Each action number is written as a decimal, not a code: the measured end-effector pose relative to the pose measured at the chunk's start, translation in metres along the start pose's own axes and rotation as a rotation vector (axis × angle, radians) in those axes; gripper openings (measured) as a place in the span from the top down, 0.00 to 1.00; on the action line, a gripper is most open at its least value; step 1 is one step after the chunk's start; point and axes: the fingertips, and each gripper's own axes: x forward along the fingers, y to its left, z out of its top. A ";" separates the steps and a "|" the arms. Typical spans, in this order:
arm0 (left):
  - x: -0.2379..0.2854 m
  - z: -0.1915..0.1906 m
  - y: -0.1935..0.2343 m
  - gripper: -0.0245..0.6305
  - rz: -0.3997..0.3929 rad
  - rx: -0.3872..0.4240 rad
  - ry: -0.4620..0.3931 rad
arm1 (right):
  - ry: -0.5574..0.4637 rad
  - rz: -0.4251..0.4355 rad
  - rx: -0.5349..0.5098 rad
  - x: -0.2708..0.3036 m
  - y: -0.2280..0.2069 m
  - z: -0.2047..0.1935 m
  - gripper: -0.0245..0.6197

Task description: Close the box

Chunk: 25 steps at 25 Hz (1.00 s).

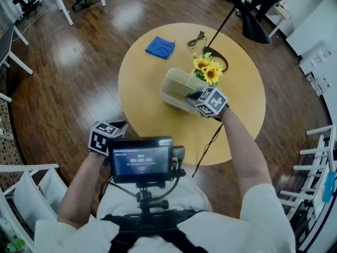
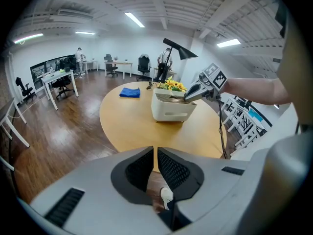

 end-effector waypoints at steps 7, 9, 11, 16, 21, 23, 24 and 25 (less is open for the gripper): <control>0.002 0.004 0.001 0.92 -0.007 0.007 -0.005 | -0.004 -0.013 -0.020 0.001 0.003 -0.002 0.94; 0.002 0.004 0.000 0.92 -0.011 0.009 -0.005 | -0.003 -0.020 -0.023 0.000 0.004 -0.003 0.94; 0.002 0.005 -0.001 0.92 -0.015 0.010 -0.004 | 0.006 -0.027 -0.032 -0.001 0.004 -0.003 0.94; 0.003 0.003 -0.002 0.92 -0.017 0.011 -0.004 | 0.013 -0.040 -0.047 -0.005 0.002 -0.003 0.93; -0.001 0.005 0.007 0.92 -0.023 0.005 -0.002 | 0.018 -0.050 -0.037 -0.009 -0.003 0.004 0.89; -0.002 0.005 0.010 0.92 -0.027 0.005 -0.002 | 0.011 -0.067 -0.034 -0.012 -0.006 0.007 0.89; -0.003 0.005 0.011 0.92 -0.029 0.006 -0.003 | 0.003 -0.074 -0.030 -0.015 -0.006 0.008 0.89; -0.004 0.005 0.011 0.92 -0.031 0.007 -0.004 | -0.007 -0.083 -0.024 -0.018 -0.005 0.009 0.89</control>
